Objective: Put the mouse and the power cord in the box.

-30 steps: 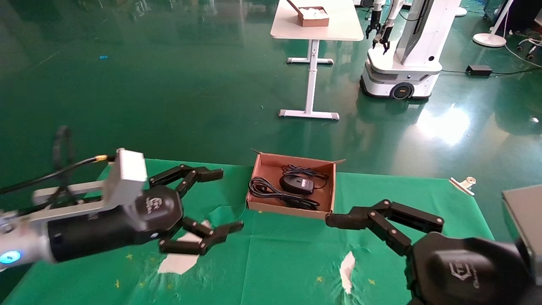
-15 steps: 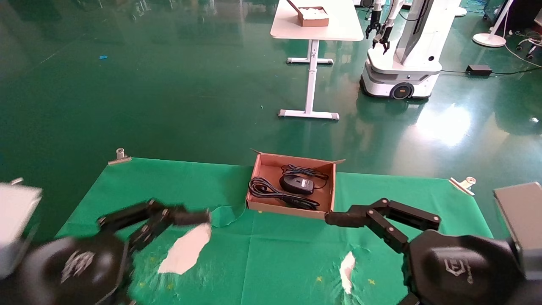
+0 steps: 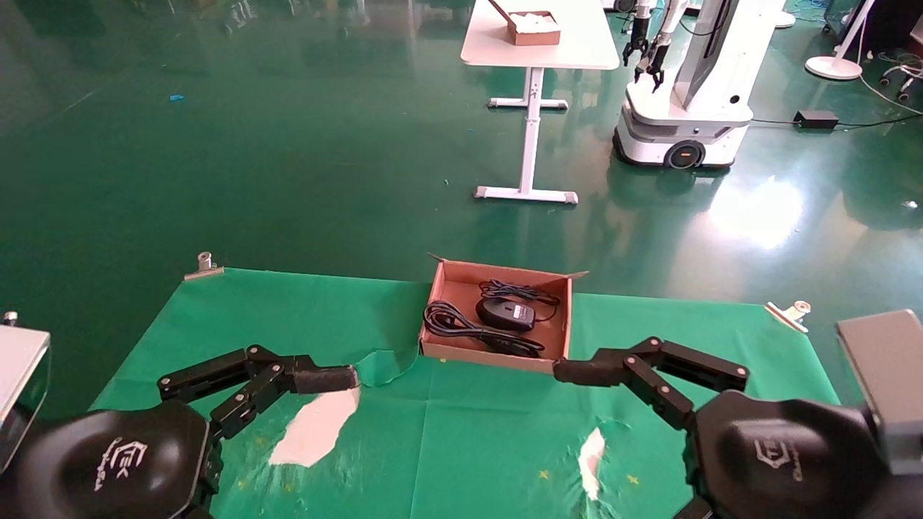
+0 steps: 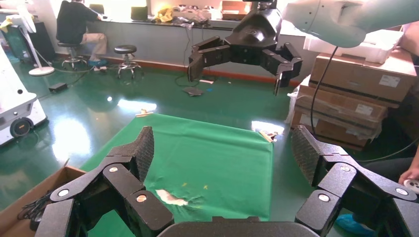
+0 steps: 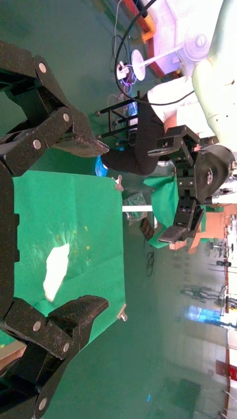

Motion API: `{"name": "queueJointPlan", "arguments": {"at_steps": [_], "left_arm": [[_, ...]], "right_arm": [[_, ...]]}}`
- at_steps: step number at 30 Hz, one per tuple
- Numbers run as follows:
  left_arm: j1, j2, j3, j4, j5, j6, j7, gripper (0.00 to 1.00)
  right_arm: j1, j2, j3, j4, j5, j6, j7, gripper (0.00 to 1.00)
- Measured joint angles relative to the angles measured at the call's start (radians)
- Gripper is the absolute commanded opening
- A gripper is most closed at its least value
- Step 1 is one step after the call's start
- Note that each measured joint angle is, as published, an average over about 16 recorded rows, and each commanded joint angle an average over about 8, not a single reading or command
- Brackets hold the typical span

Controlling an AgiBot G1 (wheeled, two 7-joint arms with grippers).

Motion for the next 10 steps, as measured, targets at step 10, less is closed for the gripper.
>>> {"name": "queueJointPlan", "arguments": {"at_steps": [10], "left_arm": [[-0.006, 0.005, 0.008, 0.008, 0.007, -0.008, 0.004, 1.0]], "right_arm": [[0.0, 0.0, 0.0, -0.001, -0.001, 0.0, 0.0, 1.0]]}}
